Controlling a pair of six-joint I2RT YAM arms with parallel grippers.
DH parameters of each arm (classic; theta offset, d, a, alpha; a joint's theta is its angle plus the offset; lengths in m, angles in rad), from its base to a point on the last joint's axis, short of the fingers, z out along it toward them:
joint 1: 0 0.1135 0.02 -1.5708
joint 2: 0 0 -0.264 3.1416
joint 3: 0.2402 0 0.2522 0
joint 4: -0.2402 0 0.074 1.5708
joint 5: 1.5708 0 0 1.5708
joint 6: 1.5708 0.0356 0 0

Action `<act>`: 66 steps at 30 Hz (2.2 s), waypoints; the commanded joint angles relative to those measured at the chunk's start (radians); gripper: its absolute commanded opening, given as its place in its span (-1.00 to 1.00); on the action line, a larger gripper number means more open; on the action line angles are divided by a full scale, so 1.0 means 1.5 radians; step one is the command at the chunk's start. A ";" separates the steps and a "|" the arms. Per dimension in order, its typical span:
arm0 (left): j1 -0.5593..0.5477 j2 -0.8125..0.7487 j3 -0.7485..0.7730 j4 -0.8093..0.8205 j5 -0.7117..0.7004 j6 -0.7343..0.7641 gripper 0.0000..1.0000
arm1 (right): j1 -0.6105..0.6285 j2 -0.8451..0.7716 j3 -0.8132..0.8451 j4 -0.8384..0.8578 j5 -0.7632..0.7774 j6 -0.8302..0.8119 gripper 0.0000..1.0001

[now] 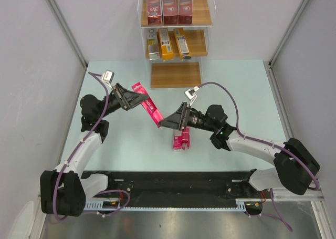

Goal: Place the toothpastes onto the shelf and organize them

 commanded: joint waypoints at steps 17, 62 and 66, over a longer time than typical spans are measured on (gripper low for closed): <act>0.002 -0.021 0.024 -0.124 0.008 0.120 0.96 | -0.032 -0.052 0.003 -0.031 0.047 -0.043 -0.47; -0.112 -0.076 0.242 -0.869 -0.720 0.599 0.99 | -0.150 0.323 0.225 -0.101 0.166 -0.038 -0.64; -0.112 -0.085 0.239 -0.871 -0.706 0.598 1.00 | -0.160 0.403 0.285 -0.059 0.199 0.010 -0.65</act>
